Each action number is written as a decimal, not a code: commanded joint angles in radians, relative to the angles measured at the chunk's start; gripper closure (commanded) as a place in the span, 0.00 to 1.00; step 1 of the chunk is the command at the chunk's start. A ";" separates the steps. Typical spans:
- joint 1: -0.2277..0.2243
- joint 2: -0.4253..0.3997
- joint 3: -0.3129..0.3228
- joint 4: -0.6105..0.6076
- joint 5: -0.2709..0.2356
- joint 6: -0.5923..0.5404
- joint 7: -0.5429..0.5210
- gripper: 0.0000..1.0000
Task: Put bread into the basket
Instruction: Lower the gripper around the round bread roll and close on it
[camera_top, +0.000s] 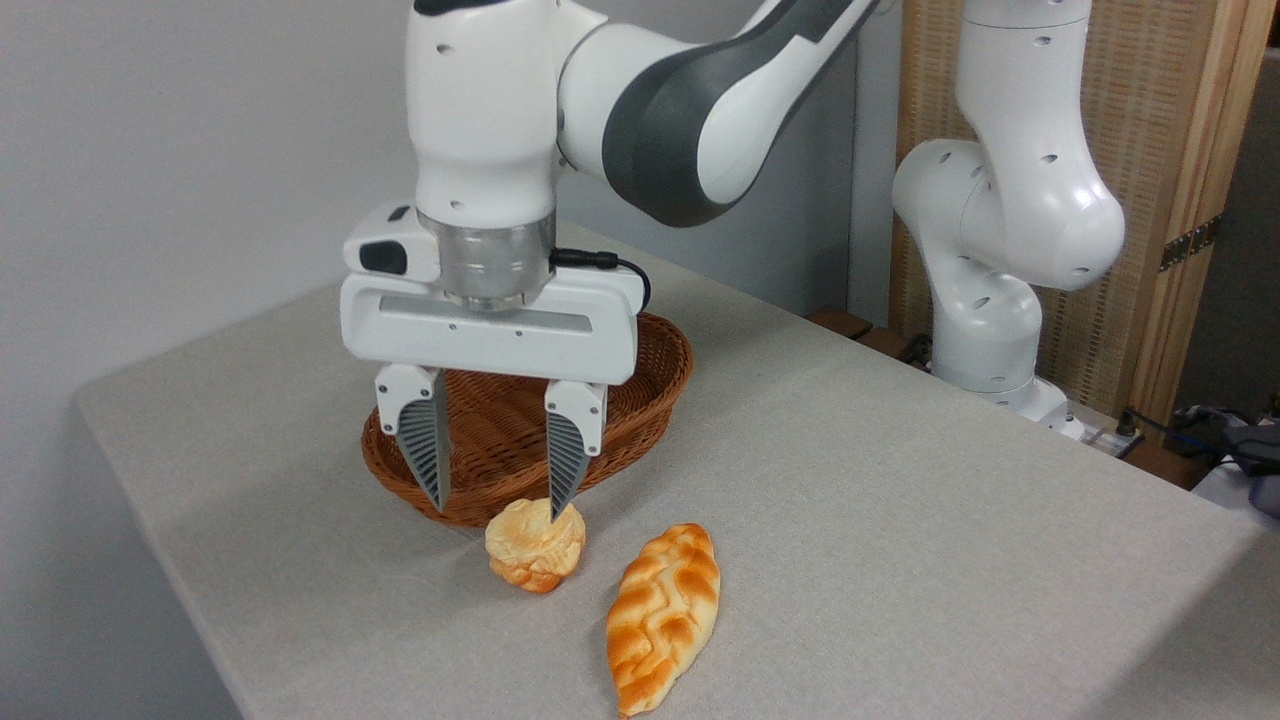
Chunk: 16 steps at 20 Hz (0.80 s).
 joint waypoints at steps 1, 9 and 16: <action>-0.003 -0.010 0.009 -0.067 -0.013 0.048 -0.052 0.00; -0.003 -0.003 0.009 -0.126 -0.008 0.157 -0.132 0.00; -0.005 0.007 0.007 -0.149 0.030 0.156 -0.131 0.00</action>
